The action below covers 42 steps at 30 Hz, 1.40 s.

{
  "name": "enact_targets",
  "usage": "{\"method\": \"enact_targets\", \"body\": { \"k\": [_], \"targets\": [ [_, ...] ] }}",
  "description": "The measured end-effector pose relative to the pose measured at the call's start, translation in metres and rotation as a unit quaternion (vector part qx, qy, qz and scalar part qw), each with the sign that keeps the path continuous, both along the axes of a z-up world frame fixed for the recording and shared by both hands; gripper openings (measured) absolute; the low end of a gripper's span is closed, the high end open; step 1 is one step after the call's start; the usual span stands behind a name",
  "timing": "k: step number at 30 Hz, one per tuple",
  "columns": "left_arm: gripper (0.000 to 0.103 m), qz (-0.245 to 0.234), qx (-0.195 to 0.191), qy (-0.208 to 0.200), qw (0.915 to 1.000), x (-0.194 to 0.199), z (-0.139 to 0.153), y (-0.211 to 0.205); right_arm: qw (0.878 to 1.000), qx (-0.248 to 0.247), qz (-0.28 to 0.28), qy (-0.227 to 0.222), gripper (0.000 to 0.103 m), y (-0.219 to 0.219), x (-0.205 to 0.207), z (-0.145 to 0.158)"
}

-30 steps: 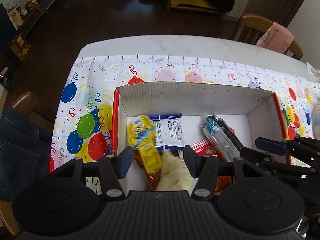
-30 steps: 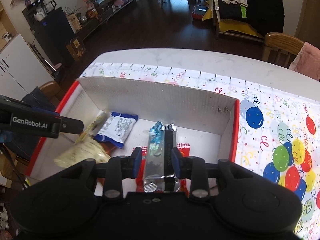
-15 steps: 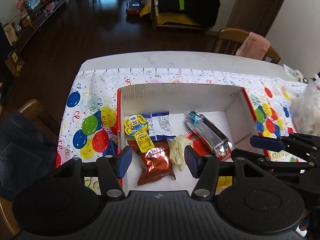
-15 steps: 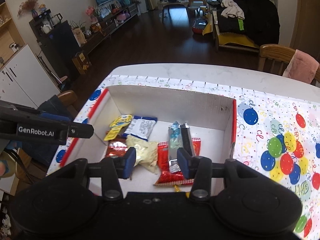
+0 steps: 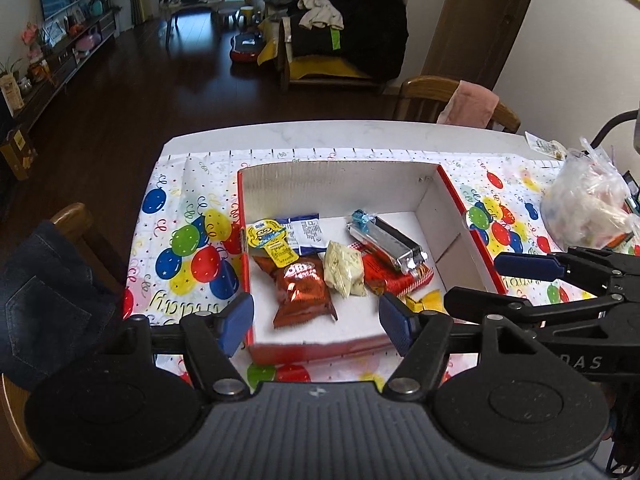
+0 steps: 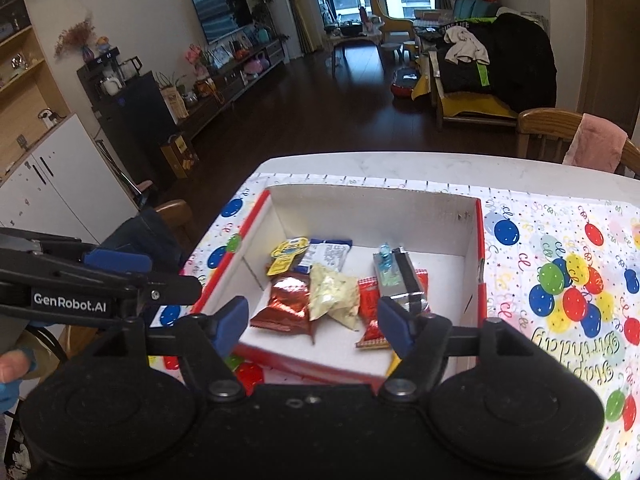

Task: Organize snacks
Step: 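Open both tools to drop the candies in the box, then withdraw, then grasp the black chocolate pack with the left tool while the right tool grasps the M&M's pouch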

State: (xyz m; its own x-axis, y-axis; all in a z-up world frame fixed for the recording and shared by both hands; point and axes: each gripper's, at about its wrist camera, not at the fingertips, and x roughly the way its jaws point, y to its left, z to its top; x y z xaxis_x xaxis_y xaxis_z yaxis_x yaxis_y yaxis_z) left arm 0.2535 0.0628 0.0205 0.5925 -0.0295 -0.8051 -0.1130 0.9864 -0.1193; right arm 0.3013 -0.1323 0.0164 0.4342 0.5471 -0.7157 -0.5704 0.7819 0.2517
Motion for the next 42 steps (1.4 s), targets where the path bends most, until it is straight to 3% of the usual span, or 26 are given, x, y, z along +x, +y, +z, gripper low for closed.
{"method": "enact_targets", "body": {
  "k": [11,15,17,20,35,42],
  "targets": [
    [0.071,0.005,0.027,-0.037,0.9989,-0.054,-0.005,-0.005,1.000,0.008,0.011,-0.023,0.090,-0.009,-0.045,-0.005],
    [0.076,0.010,0.030,-0.044,0.9985,-0.070,-0.012,-0.006,1.000,0.001,0.016,-0.023,0.093,-0.014,-0.058,-0.015],
    [0.079,0.017,0.032,-0.049,0.9982,-0.078,-0.017,-0.007,1.000,-0.001,0.015,-0.019,0.101,-0.017,-0.064,-0.023],
    [0.079,0.022,0.031,-0.050,0.9980,-0.088,-0.025,-0.008,1.000,-0.007,0.020,-0.015,0.102,-0.021,-0.073,-0.037],
    [0.079,0.060,0.001,0.029,0.9977,-0.098,-0.089,-0.012,0.998,-0.059,0.021,-0.003,0.101,-0.039,-0.090,-0.097],
    [0.079,0.077,0.015,0.079,0.9938,-0.095,-0.124,-0.023,0.996,-0.082,0.029,0.021,0.096,-0.037,-0.086,-0.123]
  ]
}}
